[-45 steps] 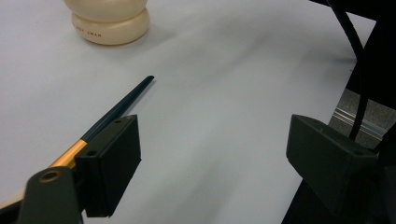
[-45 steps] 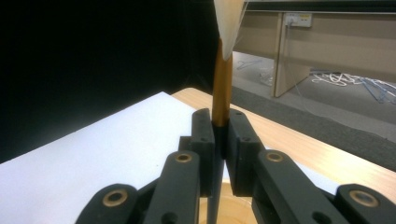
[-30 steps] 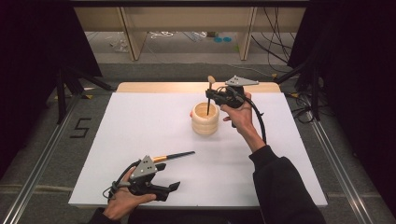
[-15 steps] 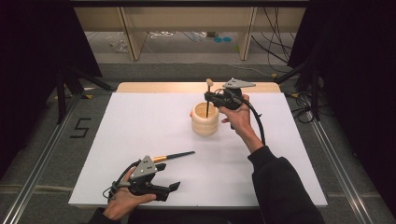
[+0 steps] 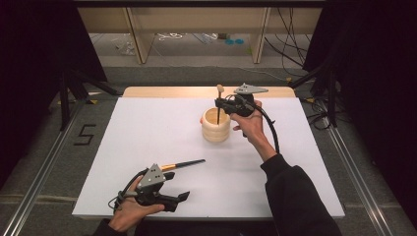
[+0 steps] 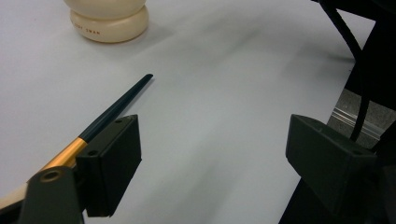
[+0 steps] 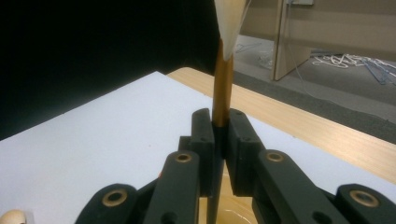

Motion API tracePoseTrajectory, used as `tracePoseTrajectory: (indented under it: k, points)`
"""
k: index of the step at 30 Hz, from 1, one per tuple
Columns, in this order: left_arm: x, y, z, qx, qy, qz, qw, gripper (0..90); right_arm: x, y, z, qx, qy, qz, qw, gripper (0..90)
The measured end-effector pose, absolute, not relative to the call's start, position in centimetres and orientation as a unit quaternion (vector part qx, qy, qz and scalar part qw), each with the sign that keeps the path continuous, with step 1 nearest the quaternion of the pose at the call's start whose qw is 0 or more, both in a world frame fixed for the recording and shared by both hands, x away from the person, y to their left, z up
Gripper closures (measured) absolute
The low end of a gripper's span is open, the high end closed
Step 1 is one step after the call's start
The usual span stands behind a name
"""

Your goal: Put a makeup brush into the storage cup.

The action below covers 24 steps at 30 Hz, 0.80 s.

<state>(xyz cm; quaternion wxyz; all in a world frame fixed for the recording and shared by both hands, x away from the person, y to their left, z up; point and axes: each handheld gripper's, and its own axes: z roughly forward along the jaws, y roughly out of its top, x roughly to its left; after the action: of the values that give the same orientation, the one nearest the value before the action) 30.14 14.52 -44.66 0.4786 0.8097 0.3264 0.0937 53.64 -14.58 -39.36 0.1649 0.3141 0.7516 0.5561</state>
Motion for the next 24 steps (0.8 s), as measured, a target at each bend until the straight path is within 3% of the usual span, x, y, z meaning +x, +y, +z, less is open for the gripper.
tracePoseTrajectory:
  k: [12, 13, 16, 18, 20, 24]
  points:
    - [30.28, 14.66, -44.69, 0.810, 0.325, 0.106, 0.477, 18.0, 53.72, -14.41, -40.07, 0.322, 0.759, 0.544, 0.157, 81.5]
    - [30.30, 14.67, -44.69, 0.810, 0.325, 0.106, 0.477, 18.0, 53.79, -14.39, -40.19, 0.323, 0.760, 0.542, 0.157, 76.8]
    - [30.29, 14.69, -44.66, 0.810, 0.326, 0.109, 0.475, 18.0, 53.83, -14.13, -40.27, 0.358, 0.766, 0.508, 0.161, 47.5]
    - [30.33, 14.73, -44.66, 0.810, 0.323, 0.109, 0.477, 18.0, 53.61, -14.04, -40.16, 0.371, 0.765, 0.498, 0.170, 37.7]
    - [30.30, 14.77, -44.66, 0.810, 0.326, 0.109, 0.475, 18.0, 53.51, -14.01, -39.98, 0.374, 0.768, 0.490, 0.172, 30.0]
    - [30.32, 14.77, -44.67, 0.810, 0.325, 0.109, 0.475, 18.0, 53.16, -14.15, -39.71, 0.371, 0.771, 0.487, 0.176, 26.1]
